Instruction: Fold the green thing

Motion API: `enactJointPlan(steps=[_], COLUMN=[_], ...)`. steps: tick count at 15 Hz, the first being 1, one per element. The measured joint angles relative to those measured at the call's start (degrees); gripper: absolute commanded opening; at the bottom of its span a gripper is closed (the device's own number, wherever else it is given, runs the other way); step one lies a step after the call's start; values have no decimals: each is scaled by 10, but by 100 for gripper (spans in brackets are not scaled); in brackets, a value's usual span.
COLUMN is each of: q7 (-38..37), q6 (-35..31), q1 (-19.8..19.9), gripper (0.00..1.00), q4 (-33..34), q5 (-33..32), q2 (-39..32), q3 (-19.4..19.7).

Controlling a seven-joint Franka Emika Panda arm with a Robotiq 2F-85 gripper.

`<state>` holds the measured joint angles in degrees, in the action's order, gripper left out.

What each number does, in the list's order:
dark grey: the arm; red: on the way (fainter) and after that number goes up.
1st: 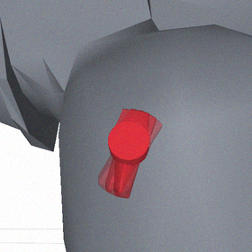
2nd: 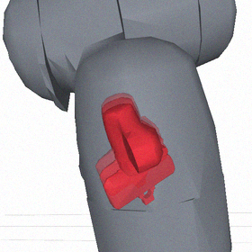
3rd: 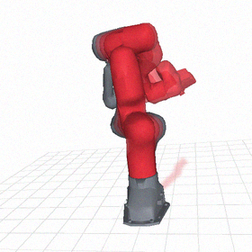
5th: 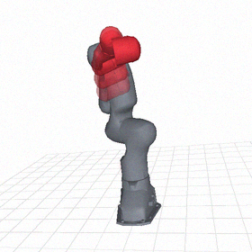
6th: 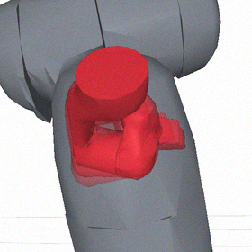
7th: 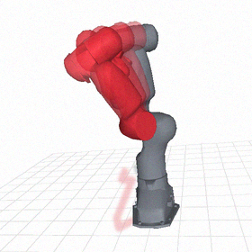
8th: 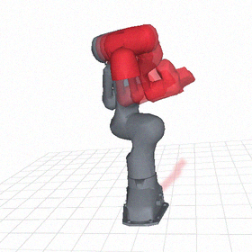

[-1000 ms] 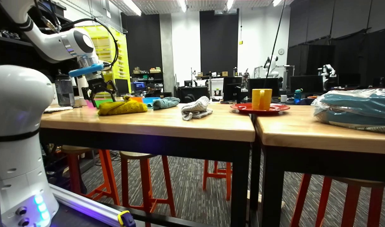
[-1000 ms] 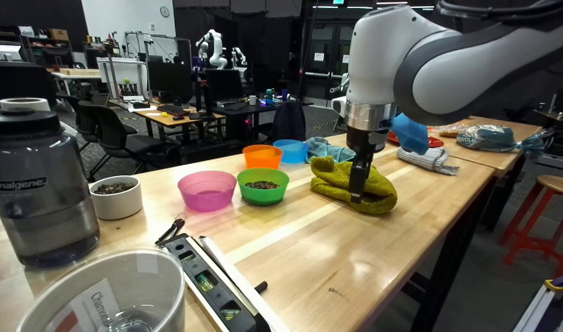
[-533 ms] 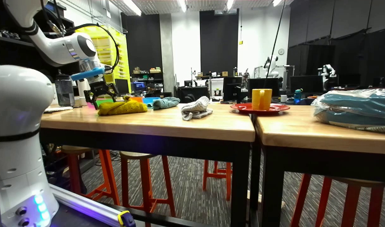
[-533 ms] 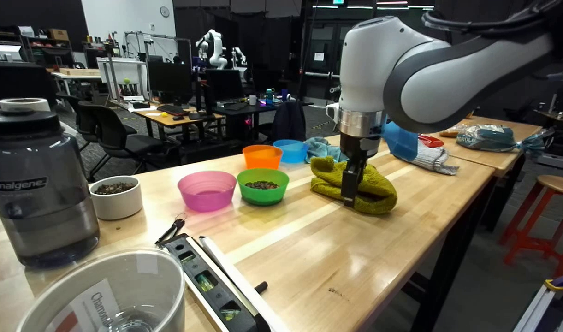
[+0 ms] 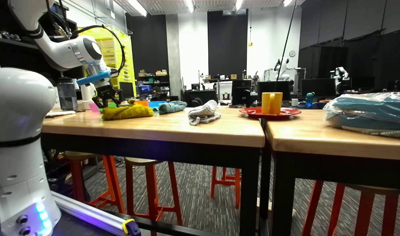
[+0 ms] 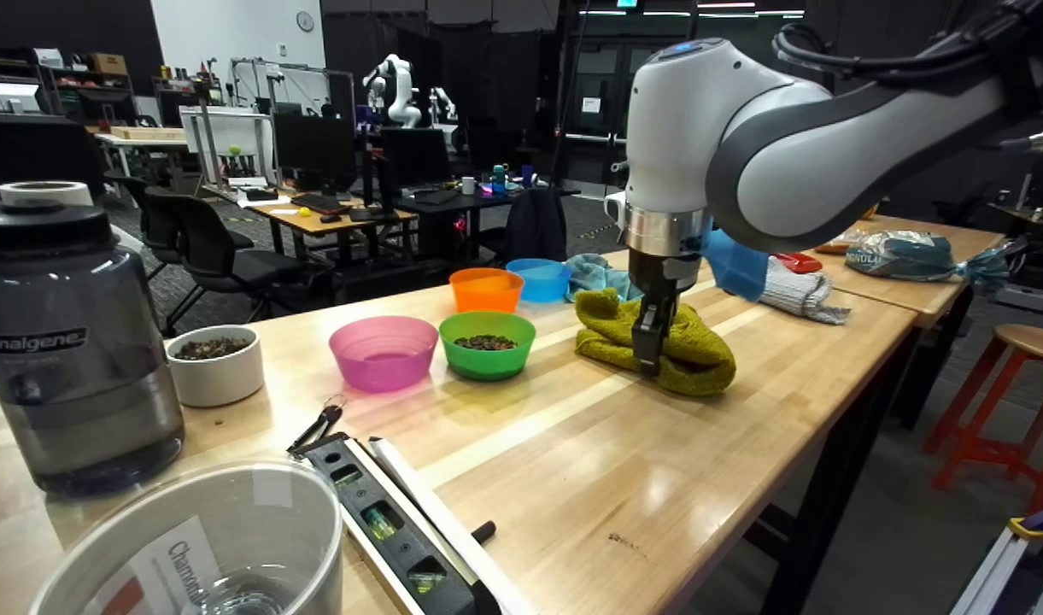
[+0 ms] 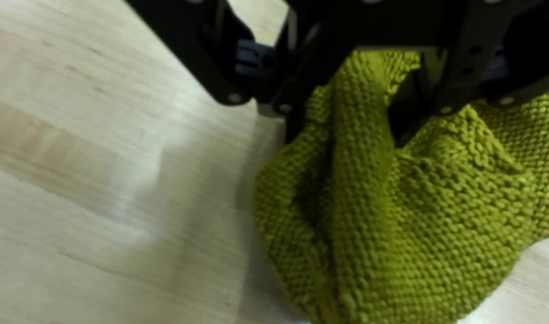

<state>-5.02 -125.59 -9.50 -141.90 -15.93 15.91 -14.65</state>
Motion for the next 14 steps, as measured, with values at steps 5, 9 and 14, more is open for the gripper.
enactJointPlan(steps=[5, 9, 14], q7=[-2, 1, 12], q6=[1, 8, 52], q1=[0, -11, -40], gripper=[3, 3, 3], q4=[0, 0, 1], q5=[1, 14, 76], q2=[0, 2, 19], q3=[1, 0, -2])
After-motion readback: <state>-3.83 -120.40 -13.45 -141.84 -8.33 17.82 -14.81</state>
